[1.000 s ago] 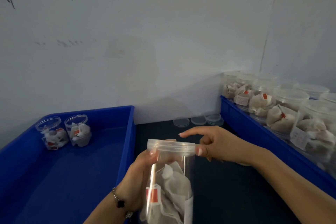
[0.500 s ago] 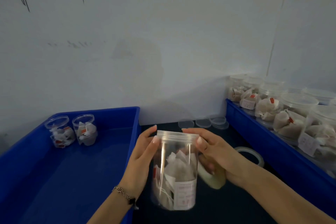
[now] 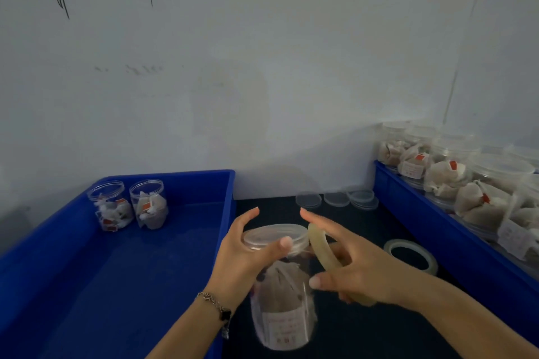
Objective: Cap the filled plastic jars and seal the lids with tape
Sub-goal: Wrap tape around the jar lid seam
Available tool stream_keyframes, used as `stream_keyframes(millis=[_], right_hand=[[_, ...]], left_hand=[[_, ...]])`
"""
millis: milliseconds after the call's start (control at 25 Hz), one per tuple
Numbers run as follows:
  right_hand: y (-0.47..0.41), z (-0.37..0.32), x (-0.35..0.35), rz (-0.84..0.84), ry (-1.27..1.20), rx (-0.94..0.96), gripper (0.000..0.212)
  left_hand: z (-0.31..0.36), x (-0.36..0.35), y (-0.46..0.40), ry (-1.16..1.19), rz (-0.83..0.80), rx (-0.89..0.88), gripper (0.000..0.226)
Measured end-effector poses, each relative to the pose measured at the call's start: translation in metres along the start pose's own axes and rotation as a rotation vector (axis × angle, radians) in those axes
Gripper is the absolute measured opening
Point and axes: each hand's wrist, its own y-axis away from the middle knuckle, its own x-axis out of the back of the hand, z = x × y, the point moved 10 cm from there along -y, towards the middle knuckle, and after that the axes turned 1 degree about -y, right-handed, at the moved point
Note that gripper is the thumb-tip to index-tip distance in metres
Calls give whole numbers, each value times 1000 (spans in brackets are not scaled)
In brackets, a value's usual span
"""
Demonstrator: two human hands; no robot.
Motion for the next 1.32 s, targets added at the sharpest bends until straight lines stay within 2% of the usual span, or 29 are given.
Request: stream_keyframes(millis=[80, 280, 360, 440, 600, 720, 800, 880, 1000, 1120, 1200, 1320], right_hand=[[6, -11, 15, 64, 140, 35, 82], [8, -29, 41, 128, 239, 155, 58], [8, -29, 43, 130, 271, 173, 50], [4, -19, 36, 79, 295, 147, 48], [-9, 22, 17, 45, 471, 57, 32], [-9, 61, -9, 18, 575, 37, 49], [-7, 78, -20, 45, 531, 31, 57], [-7, 84, -23, 100, 554, 26, 57], [-9, 88, -23, 152, 686, 23, 31], [-6, 84, -26, 152, 854, 53, 23], [0, 81, -29, 113, 877, 76, 29], [8, 77, -26, 111, 874, 106, 38]], left_hand=[[1, -2, 2, 45, -26, 17, 117], [3, -26, 9, 313, -193, 63, 80], [2, -30, 11, 349, -223, 72, 84], [0, -32, 11, 302, -266, 70, 100], [-14, -46, 11, -36, -481, 64, 106], [-34, -65, 15, -441, -616, -11, 104], [-42, -71, 16, -666, -643, -54, 101], [-52, -75, 18, -785, -681, 0, 103], [-52, -74, 16, -1014, -590, -44, 86], [-52, -81, 18, -1062, -562, -79, 71], [-58, -84, 19, -1098, -602, -70, 75], [-58, -84, 17, -1186, -588, -108, 65]])
